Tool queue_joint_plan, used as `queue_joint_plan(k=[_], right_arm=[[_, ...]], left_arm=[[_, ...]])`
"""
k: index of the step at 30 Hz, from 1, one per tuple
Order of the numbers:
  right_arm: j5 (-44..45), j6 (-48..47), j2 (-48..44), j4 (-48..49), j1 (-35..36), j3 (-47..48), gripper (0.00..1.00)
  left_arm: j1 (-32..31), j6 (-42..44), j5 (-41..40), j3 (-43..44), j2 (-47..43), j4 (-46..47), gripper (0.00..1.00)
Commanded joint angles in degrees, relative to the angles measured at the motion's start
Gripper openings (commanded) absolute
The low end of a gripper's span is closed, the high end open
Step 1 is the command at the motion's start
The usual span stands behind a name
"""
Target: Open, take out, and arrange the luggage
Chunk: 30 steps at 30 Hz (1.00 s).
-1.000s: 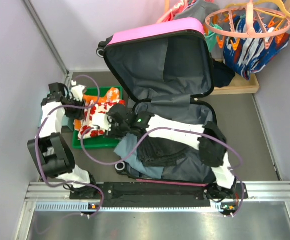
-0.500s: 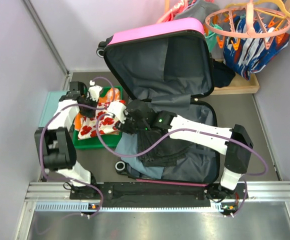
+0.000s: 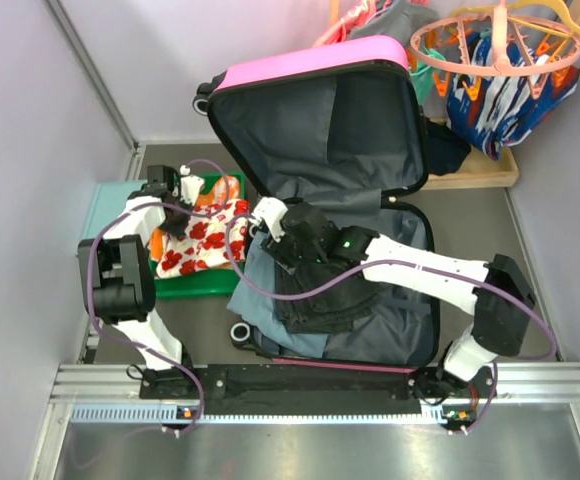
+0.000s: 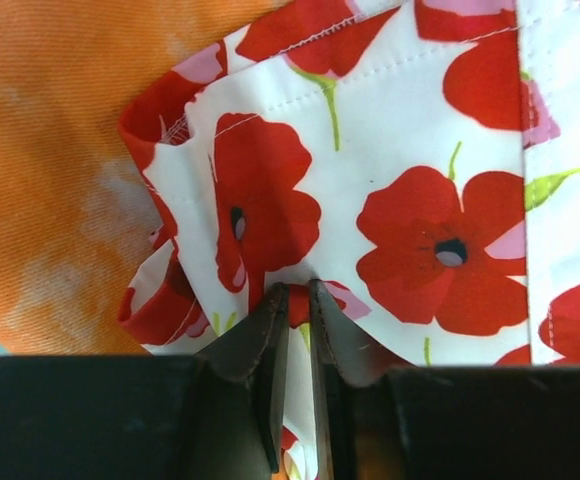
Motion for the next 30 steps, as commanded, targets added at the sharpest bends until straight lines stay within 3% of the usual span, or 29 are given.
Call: queue_joint_plan(k=[1, 4, 7, 13, 19, 22, 30], right_arm=[[3.81, 2.65, -5.23, 2.17, -0.51, 0.04, 0.53], [6.02, 5.37, -7.07, 0.86, -1.74, -1.19, 0.54], [6.29, 10.55, -10.31, 0.06, -5.07, -4.44, 0.56], [0.58, 21.89, -16.57, -0.20, -16.93, -15.77, 0.60], [-6.88, 26.82, -17.28, 4.34, -25.64, -25.00, 0.72], [-11.54, 29.11, -15.79, 6.82, -28.02, -27.30, 0.80], [-21.03, 32.53, -6.57, 12.10, -28.20, -27.83, 0.82]], left_arm=[[0.07, -0.91, 4.80, 2.11, -3.98, 0.34, 0.21], [-1.95, -0.92, 9.55, 1.94, -8.37, -2.04, 0.23], [-7.82, -0.74, 13.51, 0.10, -12.24, -4.23, 0.26], [-12.14, -5.22, 21.61, 3.77, -17.60, -10.56, 0.32], [-20.30, -12.60, 31.54, 6.16, -23.58, -15.04, 0.54], [-26.45, -15.86, 32.34, 5.63, -22.54, -17.94, 0.62], [-35.26, -25.08, 28.22, 2.82, -18.05, -16.82, 0.76]])
